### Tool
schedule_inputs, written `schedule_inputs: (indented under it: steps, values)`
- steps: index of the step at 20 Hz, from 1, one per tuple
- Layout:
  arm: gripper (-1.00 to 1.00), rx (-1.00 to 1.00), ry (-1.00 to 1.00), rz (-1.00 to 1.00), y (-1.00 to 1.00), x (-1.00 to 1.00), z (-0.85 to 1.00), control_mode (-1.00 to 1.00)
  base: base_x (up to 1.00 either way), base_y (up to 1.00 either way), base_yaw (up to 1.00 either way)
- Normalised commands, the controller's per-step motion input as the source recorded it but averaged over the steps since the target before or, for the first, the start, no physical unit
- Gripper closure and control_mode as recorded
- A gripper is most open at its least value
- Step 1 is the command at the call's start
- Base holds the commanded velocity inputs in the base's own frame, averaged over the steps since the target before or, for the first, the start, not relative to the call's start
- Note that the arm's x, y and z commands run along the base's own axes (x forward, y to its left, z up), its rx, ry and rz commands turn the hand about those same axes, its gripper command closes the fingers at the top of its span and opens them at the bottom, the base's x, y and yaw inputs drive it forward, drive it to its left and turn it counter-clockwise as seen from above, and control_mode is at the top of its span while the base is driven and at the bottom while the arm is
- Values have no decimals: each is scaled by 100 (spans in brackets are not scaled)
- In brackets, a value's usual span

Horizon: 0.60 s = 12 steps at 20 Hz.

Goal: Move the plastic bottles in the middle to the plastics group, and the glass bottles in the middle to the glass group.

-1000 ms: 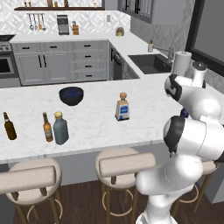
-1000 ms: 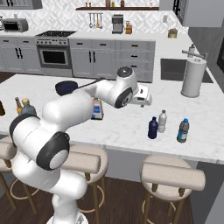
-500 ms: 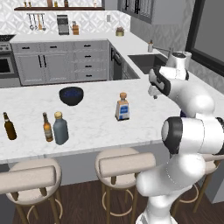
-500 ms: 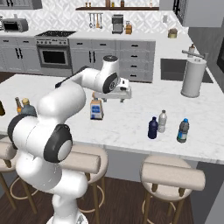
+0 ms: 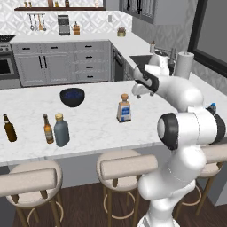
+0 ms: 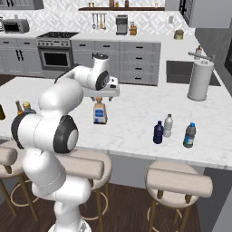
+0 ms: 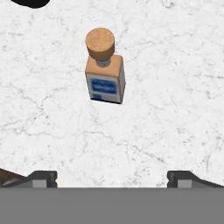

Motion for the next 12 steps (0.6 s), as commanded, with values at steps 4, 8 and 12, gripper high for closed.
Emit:
schedule_inputs:
  steps: [4, 8, 12]
  values:
    - [-100, 0, 0, 23, 58, 60, -21, -100, 0, 0, 0]
    - [-100, 2, 0, 19, 47, 57, -16, -100, 0, 0, 0]
    - [-100, 0, 0, 15, 27, 59, -17, -100, 0, 0, 0]
